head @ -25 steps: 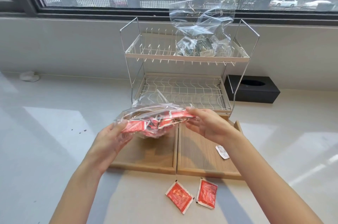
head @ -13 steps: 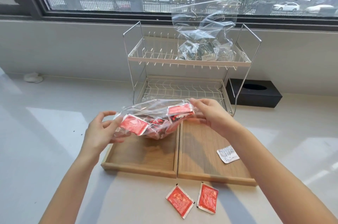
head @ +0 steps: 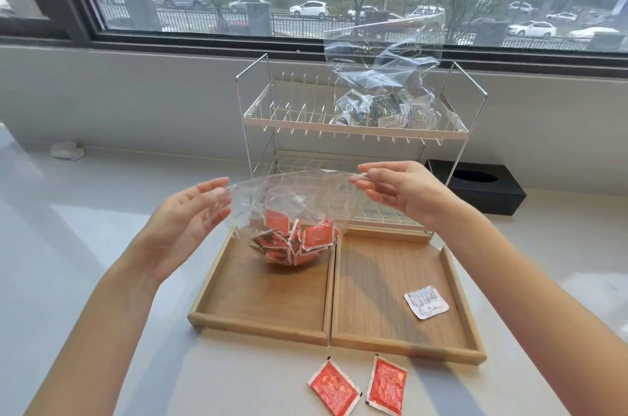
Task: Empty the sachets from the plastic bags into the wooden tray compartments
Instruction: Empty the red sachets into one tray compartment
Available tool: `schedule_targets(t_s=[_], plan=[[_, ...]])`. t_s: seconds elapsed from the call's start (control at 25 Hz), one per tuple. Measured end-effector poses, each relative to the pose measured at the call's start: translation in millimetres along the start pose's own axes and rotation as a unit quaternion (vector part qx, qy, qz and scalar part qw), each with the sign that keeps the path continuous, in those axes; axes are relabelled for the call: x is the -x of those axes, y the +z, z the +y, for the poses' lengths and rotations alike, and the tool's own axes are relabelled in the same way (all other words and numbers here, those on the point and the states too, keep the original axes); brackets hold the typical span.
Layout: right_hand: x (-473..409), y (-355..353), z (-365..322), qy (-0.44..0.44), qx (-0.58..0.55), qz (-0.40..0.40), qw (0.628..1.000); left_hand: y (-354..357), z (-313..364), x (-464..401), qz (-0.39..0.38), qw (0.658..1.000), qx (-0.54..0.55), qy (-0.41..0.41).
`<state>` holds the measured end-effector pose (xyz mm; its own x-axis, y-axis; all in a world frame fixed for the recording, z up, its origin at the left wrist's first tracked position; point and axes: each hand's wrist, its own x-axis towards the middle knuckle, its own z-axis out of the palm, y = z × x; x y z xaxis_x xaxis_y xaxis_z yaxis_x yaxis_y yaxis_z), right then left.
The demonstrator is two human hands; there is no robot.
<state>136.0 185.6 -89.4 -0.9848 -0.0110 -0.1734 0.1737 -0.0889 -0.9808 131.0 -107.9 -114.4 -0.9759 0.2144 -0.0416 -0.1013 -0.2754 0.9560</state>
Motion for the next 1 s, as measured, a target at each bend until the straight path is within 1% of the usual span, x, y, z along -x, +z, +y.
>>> schedule_targets(t_s=[0.08,0.16,0.2,0.28,0.36,0.44,0.48,0.6,0.64,0.72,0.8,0.84,1.0], plan=[[-1,-1,-10,-0.021,-0.025,-0.006,0.999,2,9,1,-0.013,0.996,-0.087,0.027],[-1,0,-20,-0.044,-0.042,-0.003,0.998,7,20,0,0.018,0.983,-0.169,0.067],[0,-1,-25,-0.052,-0.030,0.000,0.998,6,24,-1,0.027,0.976,-0.199,0.087],[0,-2,-30,-0.061,-0.005,0.000,0.998,3,30,-4,0.050,0.965,-0.232,0.111],[0,-2,-33,-0.067,-0.015,-0.005,0.998,1,34,-6,0.078,0.957,-0.247,0.128],[0,-2,-36,-0.079,-0.006,-0.007,0.997,1,36,-8,0.096,0.953,-0.250,0.143],[1,-2,-39,-0.091,-0.012,-0.006,0.996,4,38,-7,0.092,0.957,-0.231,0.148],[1,-3,-48,-0.151,-0.066,-0.008,0.986,7,49,-5,0.050,0.977,-0.146,0.150],[2,-3,-50,-0.158,-0.067,-0.011,0.985,8,52,-5,0.051,0.978,-0.137,0.148],[3,-4,-50,-0.162,-0.059,-0.013,0.985,13,55,-8,0.081,0.978,-0.119,0.151],[3,-4,-52,-0.160,-0.061,-0.012,0.985,19,58,-10,0.106,0.973,-0.114,0.168],[5,-5,-54,-0.164,-0.060,-0.008,0.985,23,60,-10,0.107,0.970,-0.123,0.182],[17,-16,-70,-0.228,-0.035,0.034,0.972,39,68,-11,0.081,0.959,-0.146,0.228]])
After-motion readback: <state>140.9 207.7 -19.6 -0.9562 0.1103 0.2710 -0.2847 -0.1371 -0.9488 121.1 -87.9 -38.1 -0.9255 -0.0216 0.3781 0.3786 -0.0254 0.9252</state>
